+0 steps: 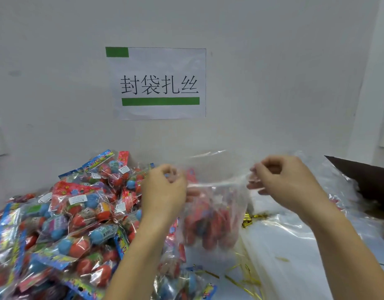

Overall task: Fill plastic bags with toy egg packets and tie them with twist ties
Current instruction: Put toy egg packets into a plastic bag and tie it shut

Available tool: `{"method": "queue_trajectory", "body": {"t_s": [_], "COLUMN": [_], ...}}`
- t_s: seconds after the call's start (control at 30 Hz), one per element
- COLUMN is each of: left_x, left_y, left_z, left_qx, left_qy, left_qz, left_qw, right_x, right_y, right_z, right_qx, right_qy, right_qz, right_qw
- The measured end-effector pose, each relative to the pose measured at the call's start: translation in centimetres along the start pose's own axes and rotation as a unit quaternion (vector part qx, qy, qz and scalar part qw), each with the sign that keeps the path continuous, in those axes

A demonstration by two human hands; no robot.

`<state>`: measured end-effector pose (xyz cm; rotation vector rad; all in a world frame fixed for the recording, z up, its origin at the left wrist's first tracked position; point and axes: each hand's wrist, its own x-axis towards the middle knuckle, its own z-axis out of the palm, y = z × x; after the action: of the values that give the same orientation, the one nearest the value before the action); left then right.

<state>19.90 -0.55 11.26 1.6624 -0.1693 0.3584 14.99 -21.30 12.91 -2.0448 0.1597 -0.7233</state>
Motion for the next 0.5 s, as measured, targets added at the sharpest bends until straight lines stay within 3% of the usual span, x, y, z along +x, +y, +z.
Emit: {"method": "queue_trajectory", "body": {"t_s": [0.07, 0.13, 0.3, 0.43, 0.5], "left_x": [0.0, -0.1, 0.1, -0.4, -0.2], "left_y": [-0.2, -0.9, 0.5, -0.2, -0.4], "left_z": [-0.4, -0.6, -0.6, -0.4, -0.6], "left_qx": [-0.035, 0.009, -0.069, 0.054, 0.058], "left_qy": [-0.032, -0.073, -0.026, -0.094, -0.082], "left_qz": [-0.043, -0.065, -0.018, -0.041, -0.029], "left_qw": [0.998, 0.995, 0.997, 0.993, 0.995], "right_x": [0.0, -0.2, 0.6, 0.0, 0.0], "right_y": [0.2, 0.8, 0.1, 1.2, 1.2], "right_z": [0.5, 1.2, 0.9, 1.3, 1.3], "right_qx": [0.002, -0.026, 0.191, 0.071, 0.079], "right_qy": [0.001, -0.046, 0.021, -0.037, -0.017], "right_qz": [0.012, 0.056, 0.048, 0.092, 0.079], "right_qw": [1.000, 0.997, 0.980, 0.993, 0.994]}}
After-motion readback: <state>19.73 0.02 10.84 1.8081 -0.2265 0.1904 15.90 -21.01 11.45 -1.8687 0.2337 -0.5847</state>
